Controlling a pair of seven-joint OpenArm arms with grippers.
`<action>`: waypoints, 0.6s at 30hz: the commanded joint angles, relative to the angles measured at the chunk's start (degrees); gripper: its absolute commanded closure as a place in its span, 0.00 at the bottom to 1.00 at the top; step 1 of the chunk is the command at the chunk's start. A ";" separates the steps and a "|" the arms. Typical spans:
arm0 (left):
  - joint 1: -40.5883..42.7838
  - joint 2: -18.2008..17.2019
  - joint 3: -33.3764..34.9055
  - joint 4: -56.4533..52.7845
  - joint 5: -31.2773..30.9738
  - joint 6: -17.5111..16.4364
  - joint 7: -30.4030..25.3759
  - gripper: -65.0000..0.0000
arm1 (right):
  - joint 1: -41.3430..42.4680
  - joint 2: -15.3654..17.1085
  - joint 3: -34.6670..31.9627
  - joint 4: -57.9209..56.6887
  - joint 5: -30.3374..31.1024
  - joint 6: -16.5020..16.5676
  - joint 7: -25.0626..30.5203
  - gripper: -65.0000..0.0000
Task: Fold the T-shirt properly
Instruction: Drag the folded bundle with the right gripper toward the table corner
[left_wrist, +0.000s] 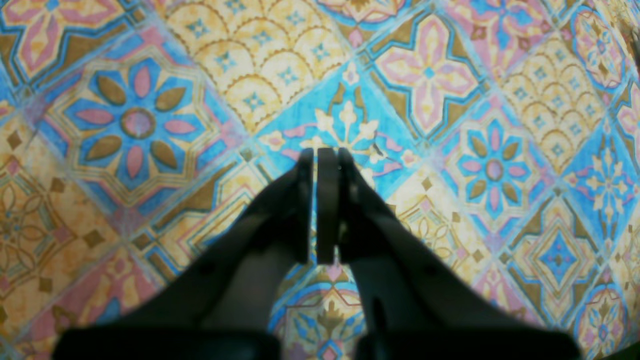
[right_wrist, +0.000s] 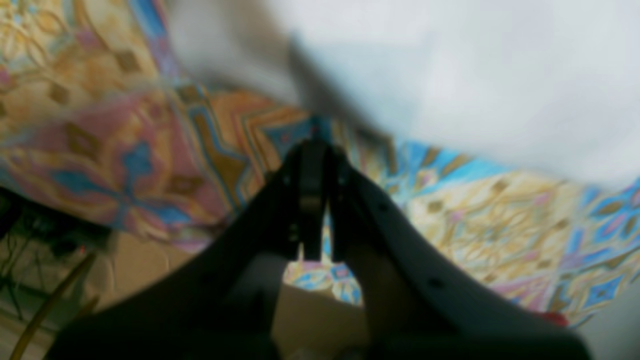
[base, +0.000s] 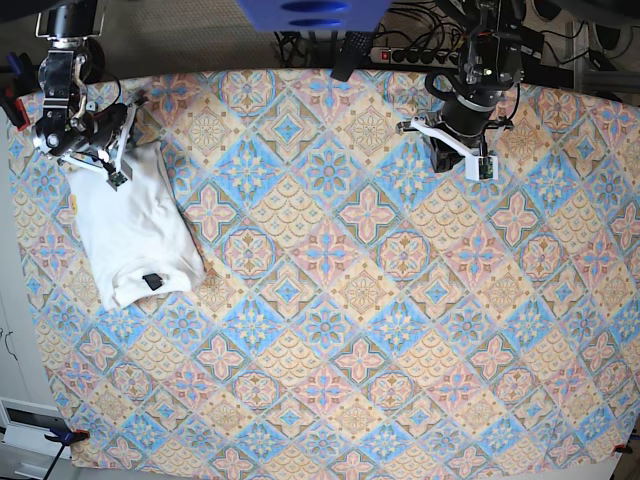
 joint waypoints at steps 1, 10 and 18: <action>0.05 -0.22 -0.21 1.16 -0.11 -0.21 -1.22 1.00 | 1.91 0.97 -0.95 0.29 0.48 -0.21 1.96 0.97; 0.05 -0.22 -0.03 1.16 -0.11 -0.21 -1.22 1.00 | 4.54 0.88 -4.73 -1.21 0.48 -0.21 2.49 0.98; 0.31 -0.22 -0.21 1.16 -0.11 -0.21 -1.22 1.00 | 4.11 0.88 -4.73 -0.86 0.48 -0.21 2.22 0.98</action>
